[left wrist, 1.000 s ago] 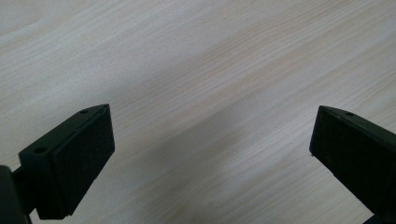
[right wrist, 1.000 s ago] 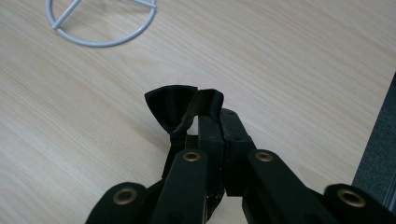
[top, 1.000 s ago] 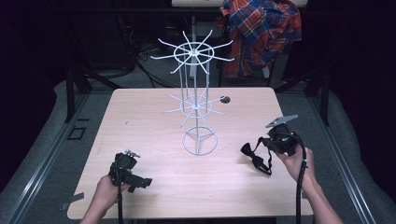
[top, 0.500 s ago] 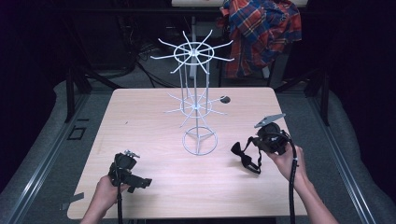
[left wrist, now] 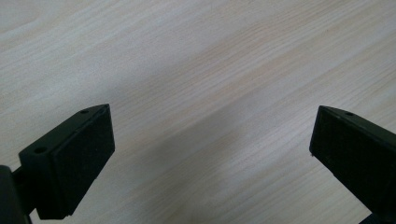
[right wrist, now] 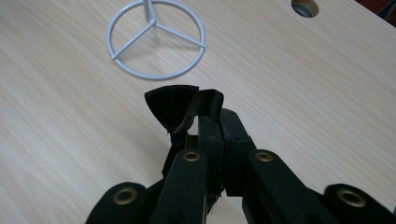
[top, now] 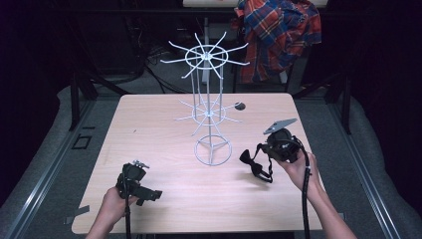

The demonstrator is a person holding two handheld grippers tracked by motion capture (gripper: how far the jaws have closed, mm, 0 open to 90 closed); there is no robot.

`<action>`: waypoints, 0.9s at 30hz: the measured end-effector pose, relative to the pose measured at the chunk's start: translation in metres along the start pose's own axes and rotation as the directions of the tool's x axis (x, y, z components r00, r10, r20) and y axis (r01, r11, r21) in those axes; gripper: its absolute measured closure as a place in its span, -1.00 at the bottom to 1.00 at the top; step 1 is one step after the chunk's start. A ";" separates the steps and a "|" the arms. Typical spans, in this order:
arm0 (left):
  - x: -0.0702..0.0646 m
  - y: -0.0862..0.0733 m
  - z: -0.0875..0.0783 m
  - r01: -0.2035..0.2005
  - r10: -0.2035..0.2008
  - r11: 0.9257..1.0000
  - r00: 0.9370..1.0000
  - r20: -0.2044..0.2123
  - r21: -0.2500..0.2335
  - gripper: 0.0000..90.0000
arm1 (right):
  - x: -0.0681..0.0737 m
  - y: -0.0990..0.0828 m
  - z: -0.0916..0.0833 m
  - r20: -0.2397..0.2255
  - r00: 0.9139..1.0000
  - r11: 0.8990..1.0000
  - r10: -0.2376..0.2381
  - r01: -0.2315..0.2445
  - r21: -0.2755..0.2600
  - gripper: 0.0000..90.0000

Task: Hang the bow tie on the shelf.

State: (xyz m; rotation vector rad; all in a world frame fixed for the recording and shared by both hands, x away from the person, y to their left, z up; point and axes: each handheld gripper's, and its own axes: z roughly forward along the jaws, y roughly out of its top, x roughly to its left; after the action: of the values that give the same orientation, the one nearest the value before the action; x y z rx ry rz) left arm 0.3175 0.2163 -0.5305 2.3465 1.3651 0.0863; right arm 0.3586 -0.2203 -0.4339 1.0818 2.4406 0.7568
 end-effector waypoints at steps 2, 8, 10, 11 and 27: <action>0.000 0.000 0.000 0.000 0.000 1.000 1.000 0.001 0.001 -1.00 | 0.000 0.002 0.000 -0.003 1.000 1.000 -0.002 0.002 -0.001 0.98; 0.000 0.000 0.000 -0.002 0.002 1.000 1.000 0.001 0.001 -1.00 | 0.002 0.009 -0.001 -0.003 1.000 1.000 -0.011 0.011 -0.015 0.98; 0.000 0.000 0.000 -0.001 0.001 1.000 1.000 0.001 0.001 -1.00 | 0.002 0.012 -0.003 0.000 1.000 1.000 -0.015 0.015 -0.019 0.98; 0.000 0.000 0.000 -0.001 0.001 1.000 1.000 0.001 0.001 -1.00 | 0.002 0.013 -0.003 0.000 1.000 1.000 -0.016 0.016 -0.023 0.98; 0.000 0.000 0.000 -0.004 0.004 1.000 1.000 0.000 0.004 -1.00 | 0.003 0.035 -0.012 0.018 0.999 0.997 -0.027 0.028 -0.068 0.98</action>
State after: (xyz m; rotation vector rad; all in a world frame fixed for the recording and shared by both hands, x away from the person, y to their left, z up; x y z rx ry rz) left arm 0.3175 0.2160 -0.5304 2.3528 1.3614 0.0848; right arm 0.3704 -0.2024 -0.4040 1.0224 2.3923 0.8133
